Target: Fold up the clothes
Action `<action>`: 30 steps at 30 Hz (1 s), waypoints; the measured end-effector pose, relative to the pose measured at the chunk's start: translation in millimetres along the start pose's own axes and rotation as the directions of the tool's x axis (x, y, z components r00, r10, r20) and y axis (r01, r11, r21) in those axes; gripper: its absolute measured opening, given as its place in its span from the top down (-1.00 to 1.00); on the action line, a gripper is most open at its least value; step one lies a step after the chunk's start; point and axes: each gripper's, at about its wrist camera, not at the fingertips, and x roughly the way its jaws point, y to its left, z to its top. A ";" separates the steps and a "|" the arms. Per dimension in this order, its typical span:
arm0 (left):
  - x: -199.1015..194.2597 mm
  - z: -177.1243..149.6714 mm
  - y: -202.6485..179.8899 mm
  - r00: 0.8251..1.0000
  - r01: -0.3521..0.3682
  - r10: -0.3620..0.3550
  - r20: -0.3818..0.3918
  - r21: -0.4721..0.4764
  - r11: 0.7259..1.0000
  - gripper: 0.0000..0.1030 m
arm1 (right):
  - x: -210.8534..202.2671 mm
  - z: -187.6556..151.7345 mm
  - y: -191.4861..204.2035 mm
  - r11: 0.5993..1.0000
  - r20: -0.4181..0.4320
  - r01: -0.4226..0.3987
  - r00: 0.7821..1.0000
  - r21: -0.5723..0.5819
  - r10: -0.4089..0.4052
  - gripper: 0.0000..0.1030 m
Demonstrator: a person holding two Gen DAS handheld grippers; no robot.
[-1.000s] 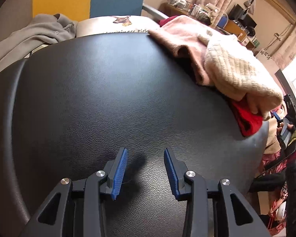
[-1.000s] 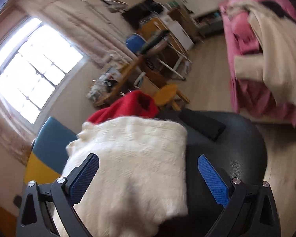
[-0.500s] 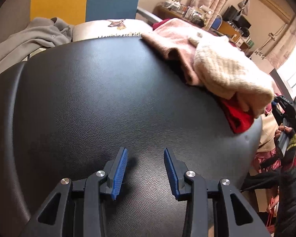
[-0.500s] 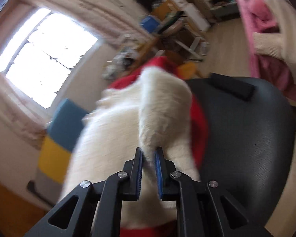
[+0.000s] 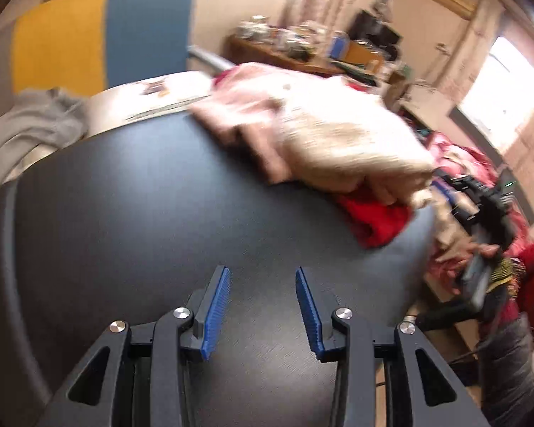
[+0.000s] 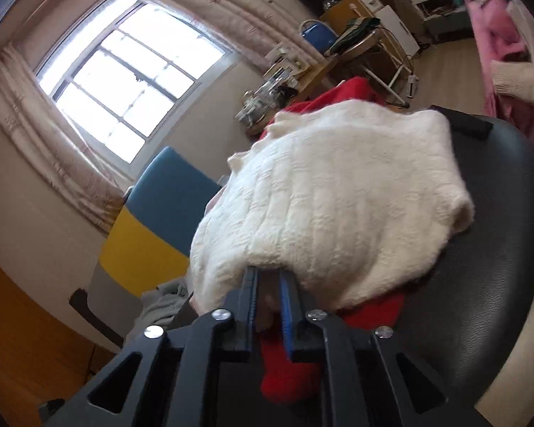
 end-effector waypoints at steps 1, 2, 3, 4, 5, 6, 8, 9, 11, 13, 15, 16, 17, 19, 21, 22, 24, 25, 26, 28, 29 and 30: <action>9.6 13.0 -12.9 0.998 0.055 -0.055 -0.006 0.011 0.998 0.23 | -4.2 7.3 -10.9 0.999 0.012 0.018 1.000 0.028 -0.019 -0.44; 19.0 24.6 -25.7 0.995 0.097 -0.097 -0.015 0.020 0.995 0.23 | -9.3 13.6 -23.6 0.998 0.029 0.038 0.999 0.059 -0.039 -0.79; 28.4 36.2 -38.4 0.990 0.139 -0.139 -0.025 0.028 0.990 0.23 | -14.3 19.5 -36.1 0.995 0.048 0.047 0.997 0.088 -0.052 -0.94; 38.9 47.4 -50.5 0.984 0.178 -0.176 -0.037 0.032 0.984 0.20 | -18.4 25.8 -46.8 0.993 0.066 0.048 0.996 0.111 -0.055 -0.93; 52.9 57.6 -60.4 0.978 0.205 -0.203 -0.058 0.027 0.978 0.20 | -22.6 32.1 -57.6 0.990 0.083 0.048 0.995 0.134 -0.059 -0.93; 66.9 67.8 -70.3 0.970 0.231 -0.229 -0.079 0.022 0.973 0.20 | -23.9 38.6 -67.4 0.987 0.090 0.047 0.994 0.155 -0.061 -0.93; 95.0 88.1 -90.1 0.952 0.284 -0.281 -0.120 0.009 0.959 0.20 | -21.0 52.0 -85.2 0.980 0.084 0.043 0.995 0.195 -0.061 -0.93; 109.1 97.6 -98.6 0.942 0.308 -0.306 -0.139 -0.004 0.951 0.19 | -16.8 57.4 -91.6 0.977 0.074 0.039 0.996 0.208 -0.056 -0.93; 139.0 110.6 -101.9 0.914 0.360 -0.371 -0.165 -0.093 0.928 0.15 | -3.5 64.9 -99.0 0.974 0.045 0.032 0.998 0.224 -0.043 -0.93; 166.3 118.2 -95.5 0.882 0.401 -0.438 -0.171 -0.212 0.891 0.05 | 9.1 68.4 -103.2 0.971 0.032 0.033 0.999 0.237 -0.041 -0.93; 191.8 124.5 -88.6 0.858 0.424 -0.487 -0.164 -0.312 0.851 -0.20 | 21.9 69.5 -105.6 0.969 0.024 0.025 0.999 0.246 -0.032 -0.94; 202.8 126.6 -86.1 0.853 0.422 -0.498 -0.159 -0.353 0.835 -0.26 | 26.7 68.6 -107.5 0.968 0.020 0.017 1.000 0.251 -0.023 -0.96; 210.4 127.5 -83.4 0.846 0.429 -0.514 -0.142 -0.391 0.814 -0.28 | 31.7 68.3 -109.1 0.967 0.014 0.010 1.000 0.254 -0.014 -0.96; 225.1 128.9 -78.4 0.834 0.440 -0.542 -0.108 -0.464 0.769 -0.28 | 38.6 68.2 -109.9 0.968 0.009 0.005 1.000 0.251 -0.007 -0.98; 235.7 127.2 -75.1 0.828 0.430 -0.552 -0.096 -0.523 0.736 -0.28 | 41.9 68.2 -108.3 0.970 0.010 0.005 1.000 0.243 -0.008 -0.98; 236.1 125.7 -75.2 0.830 0.427 -0.549 -0.096 -0.524 0.737 -0.28 | 43.5 67.9 -104.3 0.977 -0.002 0.022 1.000 0.210 -0.022 -0.93; 236.9 122.8 -75.6 0.833 0.422 -0.545 -0.097 -0.525 0.739 -0.23 | 47.1 67.0 -91.6 0.990 -0.036 0.091 0.995 0.105 -0.088 -0.02; 237.3 121.3 -75.7 0.835 0.419 -0.542 -0.097 -0.526 0.740 0.10 | 46.7 65.6 -86.4 0.989 -0.043 0.127 0.991 0.069 -0.125 0.72; 237.7 119.8 -75.9 0.836 0.417 -0.540 -0.097 -0.527 0.741 0.36 | 45.5 64.0 -83.2 0.988 -0.045 0.144 0.989 0.055 -0.142 0.72; 238.5 116.9 -76.2 0.839 0.411 -0.535 -0.098 -0.528 0.743 0.64 | 42.1 60.9 -75.1 0.986 -0.046 0.163 0.986 0.021 -0.162 0.72; 235.8 116.0 -75.8 0.840 0.419 -0.536 -0.089 -0.524 0.742 0.68 | 38.4 59.5 -67.9 0.989 -0.042 0.145 0.989 0.002 -0.145 0.72; 221.1 117.2 -73.6 0.836 0.456 -0.546 -0.046 -0.494 0.740 0.70 | 33.4 58.1 -60.2 0.993 -0.036 0.115 0.993 -0.008 -0.115 0.72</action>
